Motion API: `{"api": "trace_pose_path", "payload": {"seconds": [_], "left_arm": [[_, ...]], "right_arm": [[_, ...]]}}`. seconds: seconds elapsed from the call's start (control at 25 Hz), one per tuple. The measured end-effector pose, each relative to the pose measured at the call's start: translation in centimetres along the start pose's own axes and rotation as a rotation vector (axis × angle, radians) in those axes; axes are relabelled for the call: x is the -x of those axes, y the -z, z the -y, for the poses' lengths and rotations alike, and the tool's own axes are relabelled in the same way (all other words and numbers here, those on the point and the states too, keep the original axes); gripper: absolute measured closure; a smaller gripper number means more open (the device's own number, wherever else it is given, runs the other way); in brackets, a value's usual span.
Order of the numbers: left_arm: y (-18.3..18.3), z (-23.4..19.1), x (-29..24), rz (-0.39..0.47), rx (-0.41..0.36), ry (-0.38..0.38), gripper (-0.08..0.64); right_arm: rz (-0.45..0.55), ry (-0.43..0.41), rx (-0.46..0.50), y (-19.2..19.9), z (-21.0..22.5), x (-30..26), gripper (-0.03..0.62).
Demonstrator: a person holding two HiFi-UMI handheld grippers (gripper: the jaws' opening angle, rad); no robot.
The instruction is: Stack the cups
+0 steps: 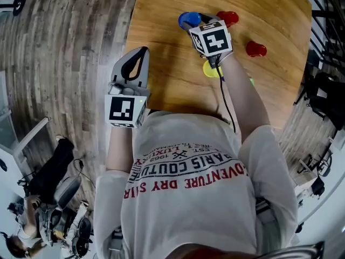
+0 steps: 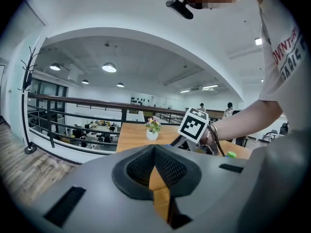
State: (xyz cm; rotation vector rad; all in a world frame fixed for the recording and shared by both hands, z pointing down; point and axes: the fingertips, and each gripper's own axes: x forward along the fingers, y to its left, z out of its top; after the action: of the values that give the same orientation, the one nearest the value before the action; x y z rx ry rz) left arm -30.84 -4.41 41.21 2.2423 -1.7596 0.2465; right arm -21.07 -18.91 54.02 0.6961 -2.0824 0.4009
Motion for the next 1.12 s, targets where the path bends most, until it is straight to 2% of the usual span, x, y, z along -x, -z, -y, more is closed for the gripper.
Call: {"api": "trace_pose_path", "payload": {"seconds": [0.12, 0.44, 0.72, 1.12], "left_arm": [[-0.4, 0.3, 0.1, 0.007, -0.006, 0.005, 0.546], [-2.2, 3.7, -0.4, 0.017, -0.077, 0.1, 0.546], [-3.6, 8.5, -2.0, 0.026, -0.152, 0.208, 0.546], [-3.8, 14.5, -3.2, 0.033, -0.155, 0.241, 0.546]], "right_arm": [[0.019, -0.004, -0.004, -0.3, -0.3, 1.5, 0.333], [0.084, -0.001, 0.014, -0.2, -0.5, 7.6, 0.333], [0.115, 0.054, -0.029, 3.1, 2.0, 13.0, 0.334], [0.08, 0.053, -0.083, 11.3, 3.7, 17.2, 0.333]]}}
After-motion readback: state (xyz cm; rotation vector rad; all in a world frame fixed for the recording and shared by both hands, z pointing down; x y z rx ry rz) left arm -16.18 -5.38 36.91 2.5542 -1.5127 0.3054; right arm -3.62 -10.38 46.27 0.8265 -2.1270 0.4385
